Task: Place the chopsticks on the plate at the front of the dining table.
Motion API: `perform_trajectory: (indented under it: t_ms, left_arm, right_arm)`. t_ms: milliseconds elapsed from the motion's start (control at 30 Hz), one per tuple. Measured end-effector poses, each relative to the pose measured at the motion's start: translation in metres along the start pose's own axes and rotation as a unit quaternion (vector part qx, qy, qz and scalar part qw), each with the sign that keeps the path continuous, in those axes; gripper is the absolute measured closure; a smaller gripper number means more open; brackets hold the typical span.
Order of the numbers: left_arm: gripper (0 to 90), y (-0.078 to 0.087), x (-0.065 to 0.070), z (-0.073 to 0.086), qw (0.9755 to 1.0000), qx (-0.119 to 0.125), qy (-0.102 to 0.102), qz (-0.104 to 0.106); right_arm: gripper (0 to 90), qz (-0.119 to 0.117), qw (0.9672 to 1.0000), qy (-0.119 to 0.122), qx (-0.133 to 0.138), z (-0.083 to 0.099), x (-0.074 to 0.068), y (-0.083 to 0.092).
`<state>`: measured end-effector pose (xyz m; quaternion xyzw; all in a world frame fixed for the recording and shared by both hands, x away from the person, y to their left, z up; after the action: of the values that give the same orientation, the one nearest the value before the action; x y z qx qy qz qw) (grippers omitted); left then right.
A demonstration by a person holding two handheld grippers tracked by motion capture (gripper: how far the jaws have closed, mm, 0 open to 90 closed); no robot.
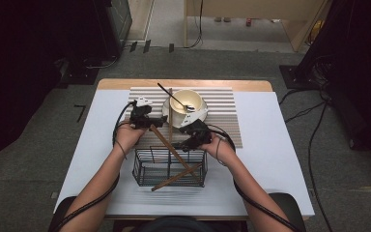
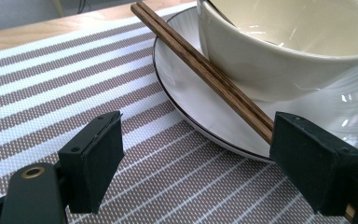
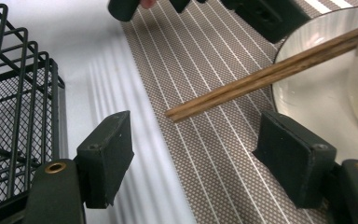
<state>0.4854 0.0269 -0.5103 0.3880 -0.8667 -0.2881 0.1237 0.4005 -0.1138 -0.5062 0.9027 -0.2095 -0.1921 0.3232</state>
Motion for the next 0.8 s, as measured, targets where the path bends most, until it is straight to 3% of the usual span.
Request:
perform_trajectory:
  t_ms: [367, 567, 800]
  left_arm:
    - [17.9, 0.016, 0.001, 0.001, 0.9998, -0.013, -0.012, 0.008]
    - [18.1, 0.022, 0.001, 0.002, 0.9996, -0.021, -0.017, 0.006]
    - [18.1, 0.027, 0.003, 0.005, 0.9991, -0.03, -0.03, 0.007]
  right_arm:
    - [26.9, 0.019, 0.9997, -0.011, -0.005, 0.001, 0.009, 0.013]
    - [27.0, 0.047, 0.9985, -0.029, -0.007, 0.003, 0.02, 0.021]
    - [27.0, 0.057, 0.9974, -0.044, -0.008, 0.006, 0.03, 0.029]
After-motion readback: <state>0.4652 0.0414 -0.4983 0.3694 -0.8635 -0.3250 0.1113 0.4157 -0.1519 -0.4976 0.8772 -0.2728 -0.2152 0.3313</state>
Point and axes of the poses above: each handheld gripper's, and its own axes: y roughly backward along the jaws, z roughly out of its underside, x roughly to its right, the point moved 7 cm from there along -y, roughly forward along the jaws, and after that the axes turned 8 degrees about -y, right-handed, at the moved point
